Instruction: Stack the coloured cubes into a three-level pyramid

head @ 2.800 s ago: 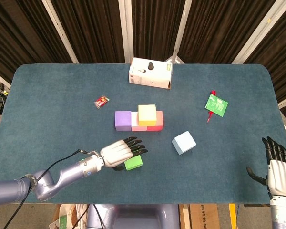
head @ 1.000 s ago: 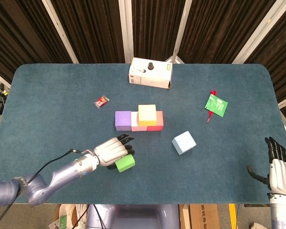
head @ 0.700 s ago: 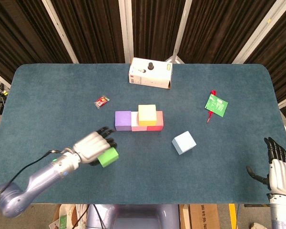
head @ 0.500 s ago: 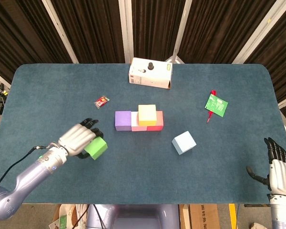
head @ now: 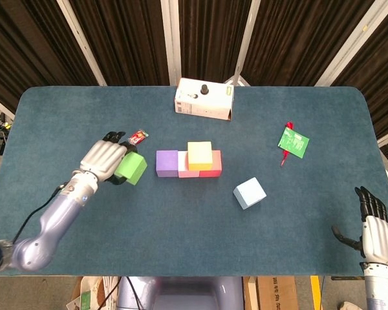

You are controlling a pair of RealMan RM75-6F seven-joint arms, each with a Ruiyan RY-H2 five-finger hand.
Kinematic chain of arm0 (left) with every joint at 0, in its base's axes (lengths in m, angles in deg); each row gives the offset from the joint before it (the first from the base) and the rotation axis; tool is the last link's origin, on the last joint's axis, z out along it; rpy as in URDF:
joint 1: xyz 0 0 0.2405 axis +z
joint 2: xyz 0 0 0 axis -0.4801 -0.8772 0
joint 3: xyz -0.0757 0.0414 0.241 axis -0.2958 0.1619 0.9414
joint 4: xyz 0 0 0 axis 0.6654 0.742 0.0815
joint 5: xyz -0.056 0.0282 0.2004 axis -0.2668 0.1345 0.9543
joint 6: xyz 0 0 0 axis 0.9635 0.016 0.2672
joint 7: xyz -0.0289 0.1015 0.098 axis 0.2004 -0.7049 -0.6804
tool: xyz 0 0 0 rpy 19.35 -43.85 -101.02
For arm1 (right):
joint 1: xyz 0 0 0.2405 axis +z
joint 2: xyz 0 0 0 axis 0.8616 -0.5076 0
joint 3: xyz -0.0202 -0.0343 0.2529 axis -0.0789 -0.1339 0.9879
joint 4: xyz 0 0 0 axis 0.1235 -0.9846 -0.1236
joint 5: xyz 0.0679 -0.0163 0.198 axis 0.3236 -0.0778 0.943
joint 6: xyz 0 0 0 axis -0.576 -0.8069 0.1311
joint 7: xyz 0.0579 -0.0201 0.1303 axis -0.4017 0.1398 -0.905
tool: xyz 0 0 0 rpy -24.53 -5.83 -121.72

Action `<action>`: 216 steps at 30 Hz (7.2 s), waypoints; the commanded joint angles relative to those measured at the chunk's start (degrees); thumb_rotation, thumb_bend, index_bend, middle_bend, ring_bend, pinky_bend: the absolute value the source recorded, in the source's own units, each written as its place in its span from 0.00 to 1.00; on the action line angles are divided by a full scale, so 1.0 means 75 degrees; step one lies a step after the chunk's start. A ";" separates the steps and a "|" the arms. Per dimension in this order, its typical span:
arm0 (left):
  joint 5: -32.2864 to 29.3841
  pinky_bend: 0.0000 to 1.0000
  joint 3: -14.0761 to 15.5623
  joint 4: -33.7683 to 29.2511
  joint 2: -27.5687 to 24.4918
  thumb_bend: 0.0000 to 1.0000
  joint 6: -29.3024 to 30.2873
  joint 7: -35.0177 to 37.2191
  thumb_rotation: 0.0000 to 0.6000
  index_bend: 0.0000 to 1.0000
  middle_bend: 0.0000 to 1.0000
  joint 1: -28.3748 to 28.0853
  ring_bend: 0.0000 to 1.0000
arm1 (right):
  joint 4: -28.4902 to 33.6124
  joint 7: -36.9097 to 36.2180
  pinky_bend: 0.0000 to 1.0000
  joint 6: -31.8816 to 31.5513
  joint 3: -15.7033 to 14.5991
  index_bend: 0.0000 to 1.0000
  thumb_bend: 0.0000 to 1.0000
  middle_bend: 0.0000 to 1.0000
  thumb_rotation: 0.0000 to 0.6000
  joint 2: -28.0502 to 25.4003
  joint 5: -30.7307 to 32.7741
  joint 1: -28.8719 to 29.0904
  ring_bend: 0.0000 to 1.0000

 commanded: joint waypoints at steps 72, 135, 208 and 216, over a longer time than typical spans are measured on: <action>-0.3576 0.00 -0.2539 0.3308 0.4806 0.35 0.3179 -0.2714 1.00 0.26 0.23 -0.1827 0.00 | -0.0292 -0.0044 0.00 0.0241 0.0147 0.03 0.25 0.05 1.00 0.0160 0.0356 0.0143 0.00; -0.0485 0.00 -0.1460 0.1389 0.1691 0.35 -0.0546 -0.1947 1.00 0.11 0.07 -0.0085 0.00 | -0.0087 0.0097 0.00 0.0242 0.0107 0.03 0.25 0.05 1.00 0.0118 0.0385 0.0119 0.00; -0.0190 0.00 -0.0711 0.3246 0.3074 0.37 0.0078 -0.0561 1.00 0.28 0.30 -0.1105 0.00 | -0.0160 0.0162 0.00 0.0580 0.0132 0.03 0.25 0.05 1.00 0.0210 0.0712 0.0243 0.00; -0.1115 0.00 -0.0963 0.2496 0.2987 0.36 0.1032 -0.1372 1.00 0.28 0.30 -0.1352 0.00 | -0.0104 0.0079 0.00 0.0570 0.0122 0.03 0.26 0.05 1.00 0.0159 0.0664 0.0227 0.00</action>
